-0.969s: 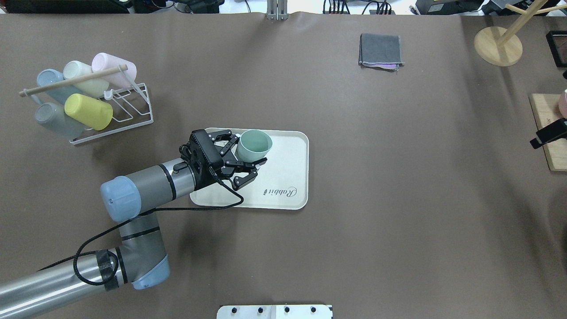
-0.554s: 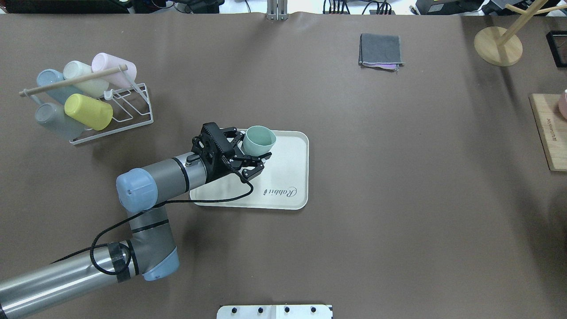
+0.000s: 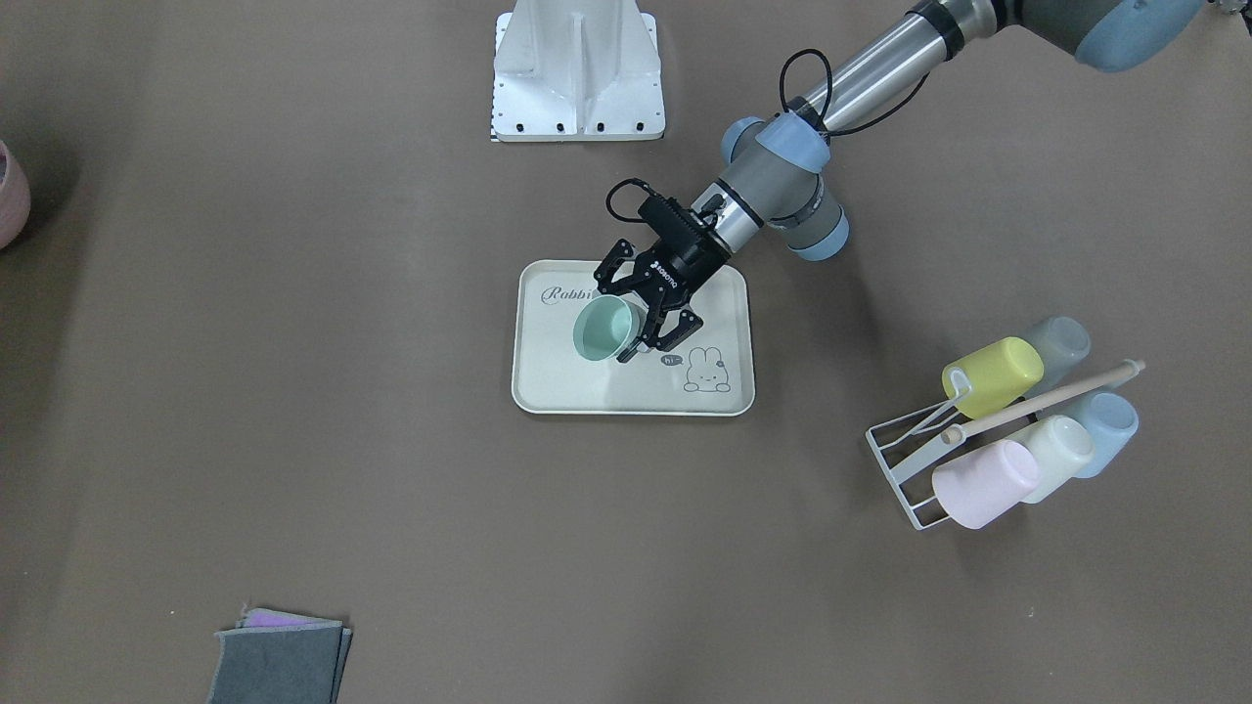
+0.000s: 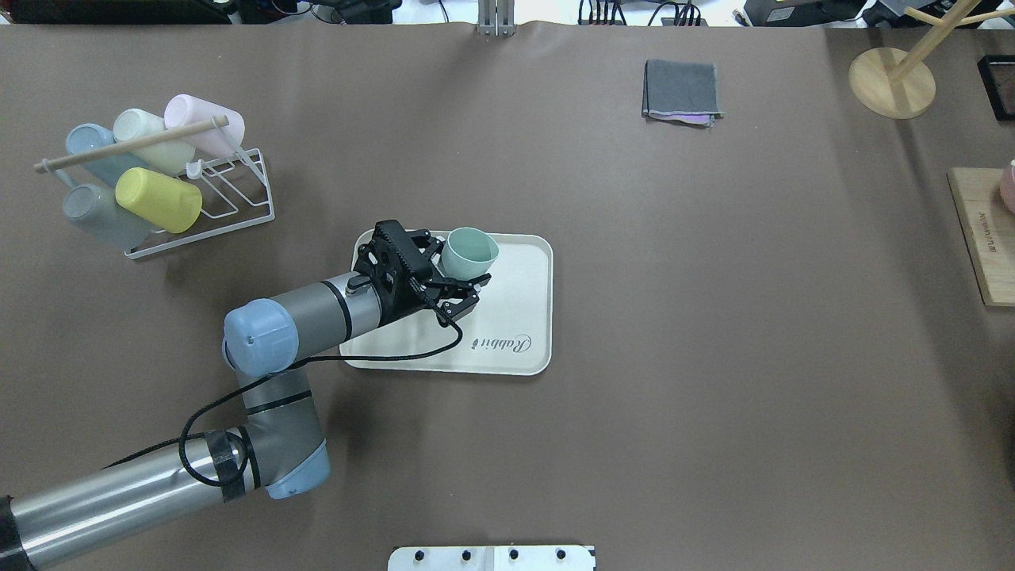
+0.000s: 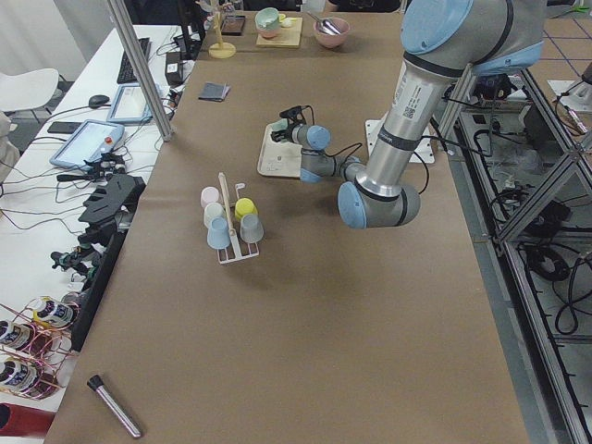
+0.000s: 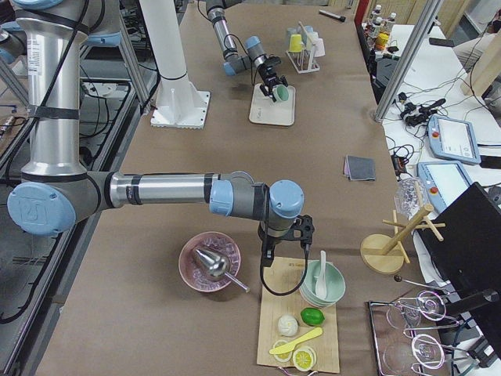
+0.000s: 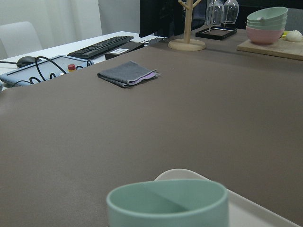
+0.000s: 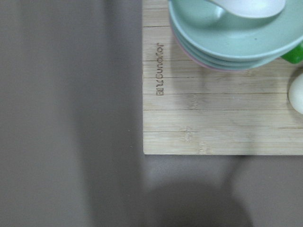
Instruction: Pick up and place green cup on tray
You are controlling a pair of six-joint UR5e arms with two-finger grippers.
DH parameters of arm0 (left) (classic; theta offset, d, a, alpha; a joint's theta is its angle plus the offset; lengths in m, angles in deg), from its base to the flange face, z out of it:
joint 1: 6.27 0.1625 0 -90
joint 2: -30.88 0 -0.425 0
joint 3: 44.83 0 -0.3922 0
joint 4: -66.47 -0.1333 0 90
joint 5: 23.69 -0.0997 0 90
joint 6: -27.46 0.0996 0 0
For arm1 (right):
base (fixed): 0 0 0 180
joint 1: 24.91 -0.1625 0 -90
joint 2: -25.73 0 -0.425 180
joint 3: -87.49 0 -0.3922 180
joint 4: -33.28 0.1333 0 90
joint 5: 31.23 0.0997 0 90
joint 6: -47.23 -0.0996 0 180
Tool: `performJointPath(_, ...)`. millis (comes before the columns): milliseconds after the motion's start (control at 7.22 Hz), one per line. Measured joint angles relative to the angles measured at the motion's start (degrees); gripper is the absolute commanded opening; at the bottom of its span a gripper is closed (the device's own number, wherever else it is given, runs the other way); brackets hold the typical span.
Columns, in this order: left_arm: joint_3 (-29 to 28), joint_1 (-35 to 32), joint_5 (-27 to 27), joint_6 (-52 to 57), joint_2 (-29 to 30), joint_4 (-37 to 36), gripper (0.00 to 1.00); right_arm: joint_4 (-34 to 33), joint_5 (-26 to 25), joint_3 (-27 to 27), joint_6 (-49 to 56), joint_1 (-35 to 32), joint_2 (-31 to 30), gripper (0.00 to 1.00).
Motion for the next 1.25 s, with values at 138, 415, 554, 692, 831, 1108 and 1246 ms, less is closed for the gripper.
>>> performJointPath(138, -1.19, 0.42, -0.04, 0.06, 0.4, 1.8, 0.04, -0.1, -0.43, 1.2, -0.43, -1.35, 0.24, 0.99)
performJointPath(415, -2.31, 1.12, -0.06, 0.16, 0.59, 3.86, 0.15, -0.91, -1.62, 2.02, -0.71, -3.79, 0.65, 1.0)
performJointPath(554, -2.67, 1.29, -0.06, 0.18, 0.67, 4.28, 0.31, -1.51, -2.68, 2.01, -0.72, -4.28, 0.94, 1.0)
performJointPath(692, -2.8, 1.35, -0.09, 0.26, 0.76, 4.49, 0.47, -1.78, -3.35, 2.01, -0.72, -4.47, 1.12, 1.0)
performJointPath(831, -2.81, 1.44, -0.12, 0.45, 0.75, 4.65, 0.58, -1.79, -3.66, 2.07, -0.71, -4.52, 1.16, 1.0)
performJointPath(1108, -2.62, 2.08, -0.34, 1.09, 0.6, 4.92, 0.69, -1.47, -3.8, 2.27, -0.67, -4.56, 1.15, 1.0)
performJointPath(1246, -2.46, 2.26, -0.46, 1.25, 0.35, 4.99, 0.74, -1.35, -3.83, 2.28, -0.56, -4.56, 1.14, 1.0)
